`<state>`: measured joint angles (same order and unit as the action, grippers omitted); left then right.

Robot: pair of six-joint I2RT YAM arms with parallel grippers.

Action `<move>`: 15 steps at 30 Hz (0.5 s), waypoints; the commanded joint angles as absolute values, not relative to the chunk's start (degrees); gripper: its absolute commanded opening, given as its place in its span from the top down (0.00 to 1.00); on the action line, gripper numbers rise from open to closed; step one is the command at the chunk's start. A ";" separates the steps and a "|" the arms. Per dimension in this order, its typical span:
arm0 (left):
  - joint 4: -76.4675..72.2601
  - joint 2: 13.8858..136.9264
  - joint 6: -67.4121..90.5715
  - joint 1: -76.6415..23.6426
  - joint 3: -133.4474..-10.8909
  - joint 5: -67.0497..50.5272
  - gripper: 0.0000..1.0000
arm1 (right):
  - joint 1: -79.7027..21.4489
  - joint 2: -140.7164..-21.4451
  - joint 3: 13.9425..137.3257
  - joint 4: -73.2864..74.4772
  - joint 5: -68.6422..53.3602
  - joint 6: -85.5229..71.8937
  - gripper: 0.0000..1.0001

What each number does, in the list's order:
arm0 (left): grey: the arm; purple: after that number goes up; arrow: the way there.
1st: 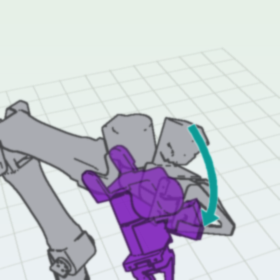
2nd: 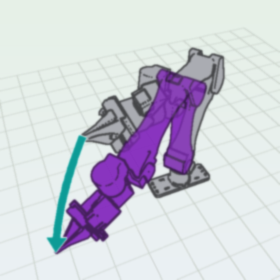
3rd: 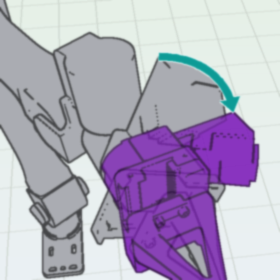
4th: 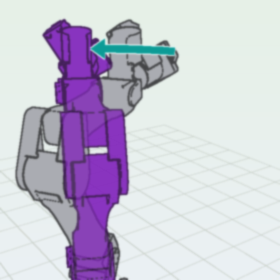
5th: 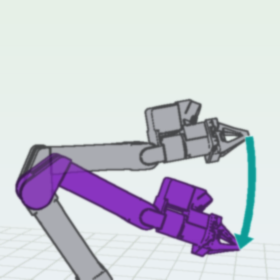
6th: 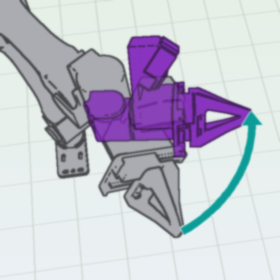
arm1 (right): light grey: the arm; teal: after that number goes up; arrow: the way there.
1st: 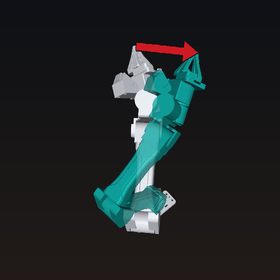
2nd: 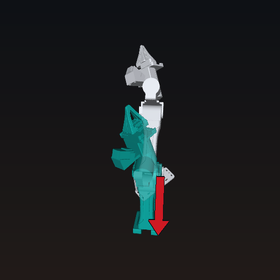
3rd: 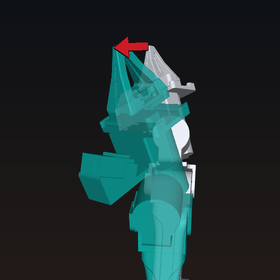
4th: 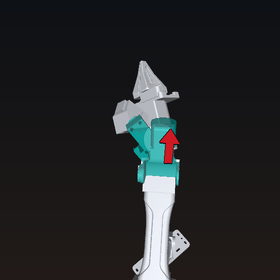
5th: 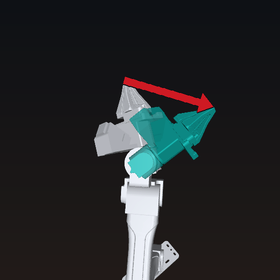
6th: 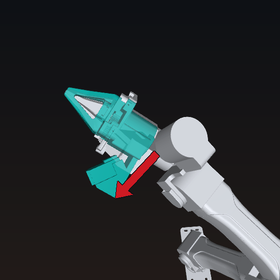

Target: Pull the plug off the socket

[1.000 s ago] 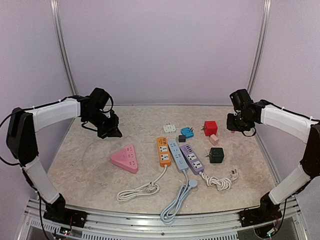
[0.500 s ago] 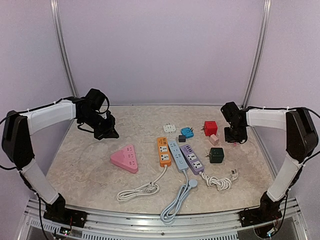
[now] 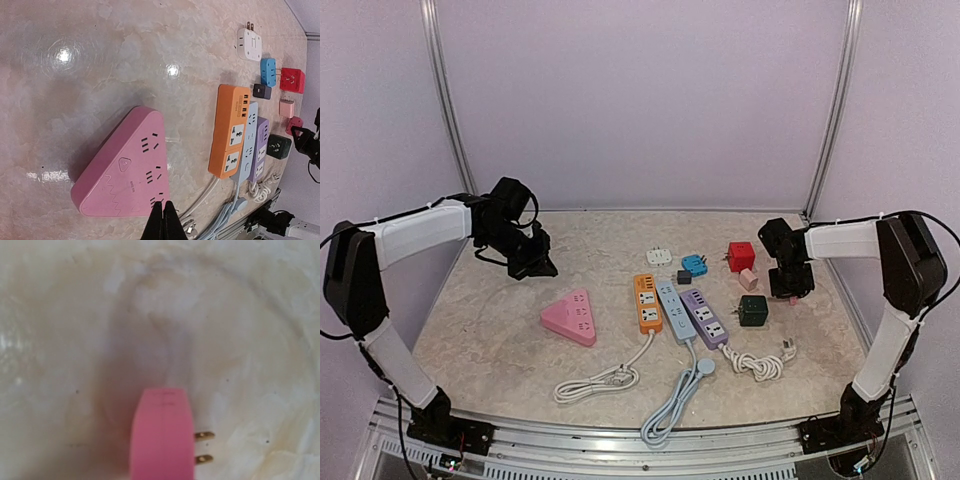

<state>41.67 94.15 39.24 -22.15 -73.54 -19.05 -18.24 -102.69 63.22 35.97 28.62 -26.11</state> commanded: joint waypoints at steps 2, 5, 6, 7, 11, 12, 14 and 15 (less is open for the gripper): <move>42.01 93.30 39.44 -22.06 -72.60 -18.98 1.00 | -17.62 -104.28 62.05 34.70 27.45 -25.79 0.82; 41.85 93.33 39.55 -22.21 -72.52 -19.03 1.00 | -17.62 -104.40 62.05 34.43 26.79 -25.60 0.76; 41.84 93.38 39.55 -22.23 -72.58 -19.02 1.00 | -17.65 -104.33 61.97 34.31 26.54 -25.50 0.74; 41.84 93.42 39.62 -22.31 -72.59 -19.09 1.00 | -17.66 -104.24 61.96 34.14 26.26 -25.49 0.72; 41.83 93.58 39.64 -22.42 -72.56 -19.00 1.00 | -17.61 -103.89 61.96 33.93 25.68 -25.46 0.68; 41.84 93.53 39.64 -22.49 -72.59 -18.98 1.00 | -17.60 -103.84 61.96 33.86 25.50 -25.47 0.67; 41.84 93.60 39.72 -22.62 -72.60 -18.94 1.00 | -17.69 -103.47 61.91 33.84 25.07 -25.42 0.65; 41.84 93.54 39.73 -22.59 -72.60 -18.91 1.00 | -17.65 -103.23 61.88 33.68 24.83 -25.33 0.65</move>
<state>41.67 94.15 39.44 -22.26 -73.52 -19.05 -18.22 -103.53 62.74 34.30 26.02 -25.28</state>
